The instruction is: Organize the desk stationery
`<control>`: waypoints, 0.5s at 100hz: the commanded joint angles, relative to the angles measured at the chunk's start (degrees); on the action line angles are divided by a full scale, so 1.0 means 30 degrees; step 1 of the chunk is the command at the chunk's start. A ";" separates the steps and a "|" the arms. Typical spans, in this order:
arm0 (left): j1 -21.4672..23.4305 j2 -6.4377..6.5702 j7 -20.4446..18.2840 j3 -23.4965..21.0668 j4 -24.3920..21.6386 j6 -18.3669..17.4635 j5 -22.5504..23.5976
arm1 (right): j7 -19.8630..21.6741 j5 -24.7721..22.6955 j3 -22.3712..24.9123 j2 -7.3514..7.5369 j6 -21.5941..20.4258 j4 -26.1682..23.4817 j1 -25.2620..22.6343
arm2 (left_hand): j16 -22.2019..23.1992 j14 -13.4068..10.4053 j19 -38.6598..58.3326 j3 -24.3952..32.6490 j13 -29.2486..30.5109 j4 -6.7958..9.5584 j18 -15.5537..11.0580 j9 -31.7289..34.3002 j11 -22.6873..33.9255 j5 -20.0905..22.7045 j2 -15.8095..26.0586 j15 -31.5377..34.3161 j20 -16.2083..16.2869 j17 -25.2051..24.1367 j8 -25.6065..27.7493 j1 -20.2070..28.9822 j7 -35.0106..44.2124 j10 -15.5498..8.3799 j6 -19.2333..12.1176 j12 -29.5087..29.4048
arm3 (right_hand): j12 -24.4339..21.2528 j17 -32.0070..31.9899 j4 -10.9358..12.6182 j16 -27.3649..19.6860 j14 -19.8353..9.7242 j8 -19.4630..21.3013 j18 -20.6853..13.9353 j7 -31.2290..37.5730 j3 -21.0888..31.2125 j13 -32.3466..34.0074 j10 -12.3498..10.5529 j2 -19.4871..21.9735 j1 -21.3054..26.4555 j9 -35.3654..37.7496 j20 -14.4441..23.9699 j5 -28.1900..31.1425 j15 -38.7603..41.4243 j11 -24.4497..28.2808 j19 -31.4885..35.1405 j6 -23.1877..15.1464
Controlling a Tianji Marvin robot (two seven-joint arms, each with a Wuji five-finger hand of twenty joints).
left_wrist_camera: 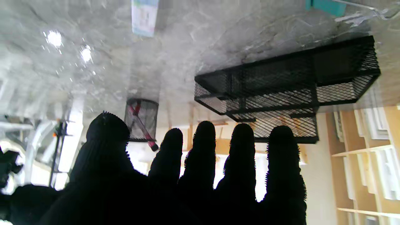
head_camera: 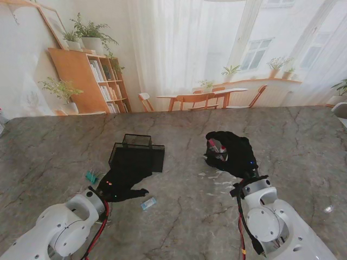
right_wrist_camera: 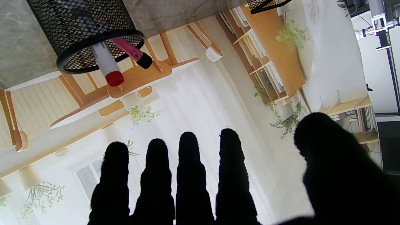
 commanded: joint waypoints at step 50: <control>-0.2292 0.0449 -0.3509 0.5792 0.0747 0.5408 0.5795 | 0.0785 0.1343 -0.0705 -0.0153 -0.0838 0.0766 0.0927 | 0.1846 0.1043 0.3784 0.0110 -0.0914 -0.0655 -0.1578 -0.0073 0.1884 0.0993 -0.0926 0.3257 -0.0347 -0.0520 0.3031 -0.0371 0.1956 0.1281 0.3344 0.2952 | 0.0638 -0.0142 -0.0198 0.0510 0.0003 0.0154 0.0273 0.0266 -0.0316 0.0350 0.0099 0.0342 0.0145 0.0412 0.0540 0.0409 0.0291 0.0231 0.0450 0.0179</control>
